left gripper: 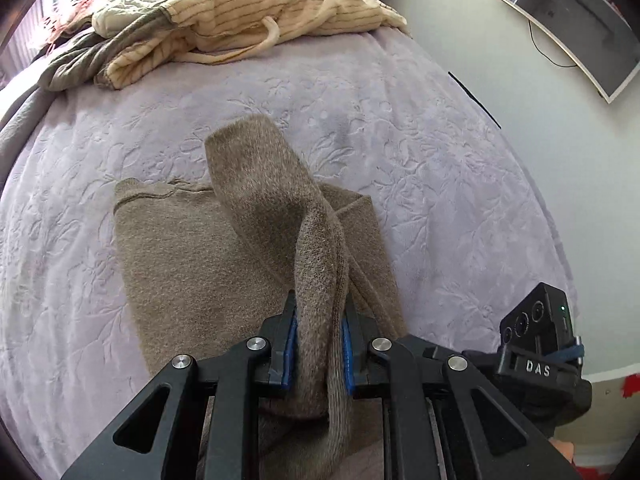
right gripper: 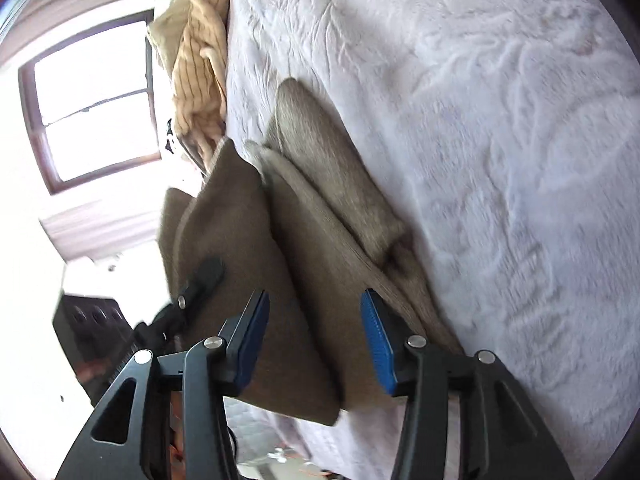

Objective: Fold small clothes
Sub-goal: 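Fold the held side edge over the sweater and open both grippers, then press the folded sweater flat with both tools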

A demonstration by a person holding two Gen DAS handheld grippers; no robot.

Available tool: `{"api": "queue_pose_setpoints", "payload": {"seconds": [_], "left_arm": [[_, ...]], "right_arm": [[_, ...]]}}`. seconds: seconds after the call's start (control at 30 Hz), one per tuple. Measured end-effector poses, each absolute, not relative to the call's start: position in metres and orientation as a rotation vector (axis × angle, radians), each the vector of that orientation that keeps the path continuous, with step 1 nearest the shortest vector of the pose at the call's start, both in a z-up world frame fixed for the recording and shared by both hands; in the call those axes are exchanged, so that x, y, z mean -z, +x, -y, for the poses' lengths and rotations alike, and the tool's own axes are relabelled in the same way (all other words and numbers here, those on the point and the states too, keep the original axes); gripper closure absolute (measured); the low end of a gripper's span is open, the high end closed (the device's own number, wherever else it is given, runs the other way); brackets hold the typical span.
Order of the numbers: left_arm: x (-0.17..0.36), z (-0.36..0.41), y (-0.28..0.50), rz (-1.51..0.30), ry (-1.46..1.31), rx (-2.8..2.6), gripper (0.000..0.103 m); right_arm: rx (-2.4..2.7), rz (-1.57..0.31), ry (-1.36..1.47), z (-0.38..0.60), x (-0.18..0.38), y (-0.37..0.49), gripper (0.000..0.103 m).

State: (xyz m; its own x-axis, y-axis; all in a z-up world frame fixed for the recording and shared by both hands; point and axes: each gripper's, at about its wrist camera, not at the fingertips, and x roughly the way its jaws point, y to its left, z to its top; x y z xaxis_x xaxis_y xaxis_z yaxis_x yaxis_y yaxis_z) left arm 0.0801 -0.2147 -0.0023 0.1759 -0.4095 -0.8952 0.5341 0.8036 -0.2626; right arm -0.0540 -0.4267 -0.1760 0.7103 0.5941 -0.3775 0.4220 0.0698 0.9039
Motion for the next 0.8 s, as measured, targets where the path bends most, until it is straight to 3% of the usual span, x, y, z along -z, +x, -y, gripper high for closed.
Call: {"api": "queue_pose_setpoints", "payload": {"seconds": [0.07,0.1,0.33,0.43,0.6,0.63,0.7,0.8], "left_arm": [[-0.006,0.206,0.08,-1.196,0.117,0.644,0.024],[-0.01,0.203,0.08,-1.174,0.109,0.631,0.019],[0.002,0.178,0.103,-1.177,0.167,0.508,0.019],[0.028,0.161,0.119,-1.202,0.205,0.401,0.019],[0.057,0.14,0.134,-1.224,0.233,0.281,0.019],[0.057,0.139,0.134,-1.216,0.23,0.272,0.019],[0.055,0.142,0.133,-1.191,0.257,0.257,0.019],[0.051,0.149,0.13,-1.151,0.31,0.254,0.019]], "right_arm": [[-0.177,-0.851,1.576,0.429,0.178,-0.046,0.049],[-0.185,-0.851,1.578,0.429,0.177,-0.042,0.045],[-0.208,-0.783,1.669,0.438,0.181,-0.034,0.042],[-0.21,-0.735,1.71,0.446,0.181,-0.038,0.032],[-0.212,-0.848,1.559,0.443,0.167,-0.01,0.033],[-0.213,-0.886,1.495,0.44,0.161,-0.001,0.038],[-0.172,-0.994,1.296,0.431,0.146,0.021,0.089],[-0.164,-0.985,1.105,0.425,0.114,0.033,0.089]]}}
